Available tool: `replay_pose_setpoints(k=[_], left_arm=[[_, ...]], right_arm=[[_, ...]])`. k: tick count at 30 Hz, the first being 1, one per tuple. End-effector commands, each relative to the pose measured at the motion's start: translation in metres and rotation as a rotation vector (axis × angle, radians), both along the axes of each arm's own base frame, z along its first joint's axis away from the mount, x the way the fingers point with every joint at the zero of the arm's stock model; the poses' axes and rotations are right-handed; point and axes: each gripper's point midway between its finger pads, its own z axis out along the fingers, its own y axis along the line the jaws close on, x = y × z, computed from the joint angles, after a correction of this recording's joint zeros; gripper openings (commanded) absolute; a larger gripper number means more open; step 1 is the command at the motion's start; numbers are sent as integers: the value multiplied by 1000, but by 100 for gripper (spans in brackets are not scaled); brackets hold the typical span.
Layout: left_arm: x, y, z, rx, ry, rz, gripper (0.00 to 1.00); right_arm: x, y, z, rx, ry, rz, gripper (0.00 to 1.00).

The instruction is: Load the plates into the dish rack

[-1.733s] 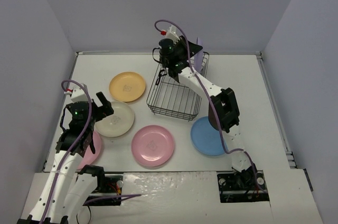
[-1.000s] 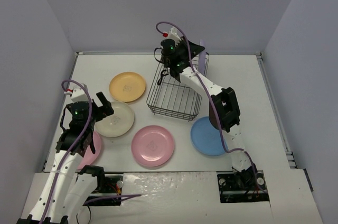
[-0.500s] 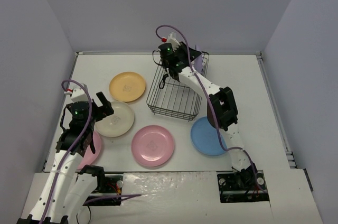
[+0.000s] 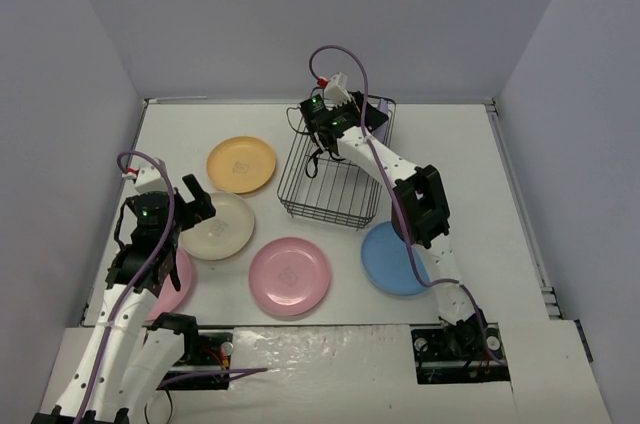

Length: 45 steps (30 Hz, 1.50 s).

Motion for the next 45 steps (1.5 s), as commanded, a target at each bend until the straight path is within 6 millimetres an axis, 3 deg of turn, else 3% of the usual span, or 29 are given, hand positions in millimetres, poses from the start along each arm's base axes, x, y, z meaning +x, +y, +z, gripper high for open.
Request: replay_pose_setpoints(k=[1, 6, 11, 18, 19, 22, 27, 30, 32, 34, 39, 41, 45], left_arm=[[8, 2, 30, 4, -79, 8, 97], [8, 2, 30, 4, -79, 8, 97], [9, 0, 31, -2, -83, -5, 97], [13, -9, 33, -28, -83, -41, 97], [13, -10, 32, -32, -78, -43, 97], [15, -16, 36, -55, -77, -67, 97], [15, -22, 36, -94, -76, -79, 97], [15, -24, 36, -112, -77, -84, 97], [15, -25, 36, -115, -76, -89, 97], [16, -25, 35, -113, -80, -91, 97], [18, -35, 26, -132, -61, -139, 97], [18, -36, 23, -136, -51, -141, 97], [19, -38, 22, -142, -47, -154, 97]], right_arm=[[-10, 2, 29, 138, -139, -17, 43], [-12, 1, 33, 159, -142, -9, 73], [-19, 6, 53, 236, -170, 41, 97], [-43, 31, 98, 524, -184, 293, 100], [-48, 34, 94, 554, -168, 325, 100], [-69, 46, 123, 708, -200, 487, 100], [-111, 34, 143, 838, -241, 572, 100], [-132, 14, 129, 924, -277, 483, 100], [-153, -17, 118, 958, -325, 378, 100], [-168, -45, 81, 994, -309, 261, 100], [-215, -112, 9, 1079, -270, 30, 100], [-235, -130, -10, 1093, -273, -45, 100], [-264, -143, -41, 1164, -248, -137, 100]])
